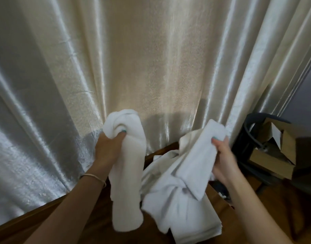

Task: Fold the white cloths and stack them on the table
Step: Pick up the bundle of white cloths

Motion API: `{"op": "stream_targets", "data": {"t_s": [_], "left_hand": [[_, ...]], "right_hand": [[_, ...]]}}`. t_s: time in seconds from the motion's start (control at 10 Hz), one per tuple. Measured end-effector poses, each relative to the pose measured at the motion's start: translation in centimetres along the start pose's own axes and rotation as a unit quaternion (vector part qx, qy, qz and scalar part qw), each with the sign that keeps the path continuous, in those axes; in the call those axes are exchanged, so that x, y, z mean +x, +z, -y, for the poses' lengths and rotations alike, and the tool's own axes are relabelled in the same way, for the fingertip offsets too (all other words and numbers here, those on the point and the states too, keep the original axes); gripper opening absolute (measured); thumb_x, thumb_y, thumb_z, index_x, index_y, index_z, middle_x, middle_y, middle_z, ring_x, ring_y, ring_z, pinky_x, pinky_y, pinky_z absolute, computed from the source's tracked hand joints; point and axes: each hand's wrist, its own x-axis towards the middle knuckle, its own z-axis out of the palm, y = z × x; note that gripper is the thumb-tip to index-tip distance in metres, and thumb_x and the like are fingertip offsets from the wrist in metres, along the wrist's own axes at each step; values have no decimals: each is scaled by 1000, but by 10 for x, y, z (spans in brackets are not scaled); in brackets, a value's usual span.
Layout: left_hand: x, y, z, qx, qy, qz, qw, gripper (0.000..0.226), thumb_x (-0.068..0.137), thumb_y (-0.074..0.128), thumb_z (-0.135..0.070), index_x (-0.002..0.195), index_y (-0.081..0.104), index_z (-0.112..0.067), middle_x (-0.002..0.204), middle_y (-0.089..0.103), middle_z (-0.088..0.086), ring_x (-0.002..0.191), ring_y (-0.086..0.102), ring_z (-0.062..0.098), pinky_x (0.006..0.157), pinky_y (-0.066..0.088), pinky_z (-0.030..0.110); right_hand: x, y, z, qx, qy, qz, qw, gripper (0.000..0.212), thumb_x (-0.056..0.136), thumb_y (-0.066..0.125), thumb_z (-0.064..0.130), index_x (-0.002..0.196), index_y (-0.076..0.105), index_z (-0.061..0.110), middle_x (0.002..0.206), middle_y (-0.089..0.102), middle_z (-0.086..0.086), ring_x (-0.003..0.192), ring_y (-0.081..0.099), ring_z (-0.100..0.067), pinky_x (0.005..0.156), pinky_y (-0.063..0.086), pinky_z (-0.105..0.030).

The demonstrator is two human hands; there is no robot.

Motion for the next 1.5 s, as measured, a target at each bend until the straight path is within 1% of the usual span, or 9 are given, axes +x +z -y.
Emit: {"op": "stream_targets", "data": {"t_s": [0.2,0.4,0.6,0.7,0.8,1.0,1.1,1.3,1.5], "left_hand": [[-20,6,-11,-32,-2,5,999,56,86,63,-39,135,44,-20,128,55,3,107,52,17,87,36,28],[-41,15,-32,-246,-152,251,924,18,91,58,-25,89,73,-15,82,68,8,74,69,20,65,56,29],[-58,21,-29,-383,-181,374,825,48,98,29,-36,112,71,-16,103,73,0,93,69,13,84,57,29],[-59,14,-24,-420,-183,385,801,55,93,32,-45,97,77,-15,105,74,11,95,71,23,75,58,34],[-60,4,-29,-436,-206,411,774,76,81,34,-67,131,57,-14,138,53,15,129,48,30,109,35,46],[-59,11,-29,-257,-139,313,904,57,81,66,-41,130,56,-14,130,60,10,113,60,19,102,44,39],[-41,-7,-19,-207,-167,228,937,54,72,77,-43,118,65,-17,114,69,14,106,65,34,98,48,51],[-11,-21,-11,-120,-163,129,971,33,67,81,-38,91,67,-19,66,75,1,59,72,21,47,54,27],[-1,-32,-10,-105,-170,169,965,56,53,86,-45,101,71,-19,86,77,6,76,74,25,65,58,35]], "right_hand": [[-56,58,74,-229,-257,46,938,34,75,61,39,100,51,60,108,61,32,95,63,4,83,52,-37],[-70,112,22,-504,-335,208,768,30,84,58,41,109,46,55,162,-13,5,144,19,-22,115,23,-35],[-58,110,-4,-450,-71,270,848,18,84,39,59,90,54,52,151,14,36,141,-8,12,118,-13,-47],[-51,105,-16,-552,-134,189,801,20,86,40,61,101,45,49,160,7,20,146,-6,-2,117,-7,-50],[-46,103,-28,-505,-179,131,834,38,93,47,45,127,30,53,159,9,11,140,8,1,118,14,-50],[-27,90,-39,-215,6,306,928,51,81,55,16,122,61,46,149,38,18,129,41,10,106,36,-18],[15,52,-45,-66,66,25,995,47,90,50,1,133,51,19,137,55,-10,112,63,-20,95,49,-33],[71,-1,-102,-234,262,-252,902,102,79,77,28,151,6,15,151,26,-18,133,36,-38,106,39,-50],[87,12,-147,-254,288,-162,909,79,81,72,39,142,37,3,144,45,-20,131,45,-39,109,38,-52]]}}
